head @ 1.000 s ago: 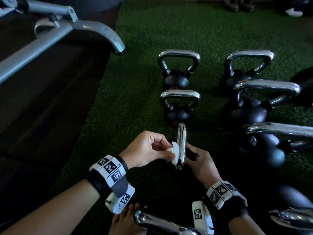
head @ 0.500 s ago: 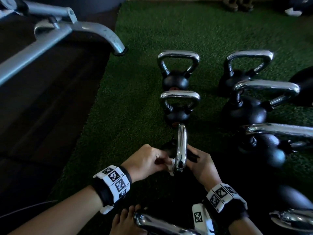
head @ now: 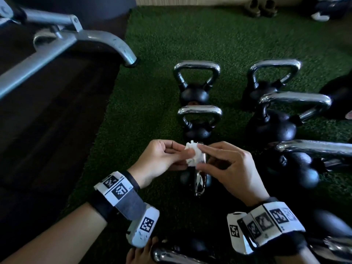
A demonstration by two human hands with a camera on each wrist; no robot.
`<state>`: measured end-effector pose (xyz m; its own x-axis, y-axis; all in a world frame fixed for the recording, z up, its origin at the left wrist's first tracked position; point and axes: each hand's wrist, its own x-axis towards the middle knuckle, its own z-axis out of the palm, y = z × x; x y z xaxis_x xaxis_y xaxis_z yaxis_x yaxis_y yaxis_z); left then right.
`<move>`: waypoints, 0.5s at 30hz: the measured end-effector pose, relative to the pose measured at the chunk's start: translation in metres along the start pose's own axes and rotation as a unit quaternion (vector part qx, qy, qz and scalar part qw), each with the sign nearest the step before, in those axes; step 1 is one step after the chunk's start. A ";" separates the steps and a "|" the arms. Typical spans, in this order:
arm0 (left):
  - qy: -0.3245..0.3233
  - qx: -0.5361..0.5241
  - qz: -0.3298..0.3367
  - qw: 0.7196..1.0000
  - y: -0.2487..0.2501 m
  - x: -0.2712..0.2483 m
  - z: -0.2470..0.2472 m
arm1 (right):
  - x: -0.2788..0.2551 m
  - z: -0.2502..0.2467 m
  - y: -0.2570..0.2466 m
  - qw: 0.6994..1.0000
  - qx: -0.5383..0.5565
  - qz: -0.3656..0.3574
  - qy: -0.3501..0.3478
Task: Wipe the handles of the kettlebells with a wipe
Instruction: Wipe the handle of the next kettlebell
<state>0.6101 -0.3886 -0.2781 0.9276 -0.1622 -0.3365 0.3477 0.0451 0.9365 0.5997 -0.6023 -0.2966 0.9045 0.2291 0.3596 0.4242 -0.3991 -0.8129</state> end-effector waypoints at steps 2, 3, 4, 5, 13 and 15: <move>-0.019 -0.002 -0.005 1.000 0.004 -0.001 0.007 | 0.005 0.002 -0.004 1.000 0.010 -0.001 0.017; -0.029 -0.009 -0.010 0.999 0.007 -0.001 0.009 | 0.007 0.004 -0.006 0.999 0.012 0.001 0.032; -0.039 -0.013 -0.011 0.999 0.008 0.000 0.008 | 0.008 0.005 -0.008 0.999 0.014 0.006 0.046; -0.049 -0.014 -0.013 0.999 0.012 0.001 0.008 | 0.008 0.006 -0.009 0.998 0.014 0.012 0.058; -0.072 0.334 0.008 0.940 -0.014 0.021 -0.023 | 0.003 -0.004 0.023 0.971 -0.004 0.191 0.142; -0.117 0.510 0.022 0.852 -0.038 0.025 -0.024 | -0.002 0.000 0.040 0.959 0.011 0.250 0.133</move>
<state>0.6237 -0.3704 -0.3251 0.8428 -0.3792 -0.3820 -0.0967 -0.8048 0.5856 0.6151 -0.6182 -0.3296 0.9748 -0.2216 0.0247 -0.0632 -0.3810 -0.9224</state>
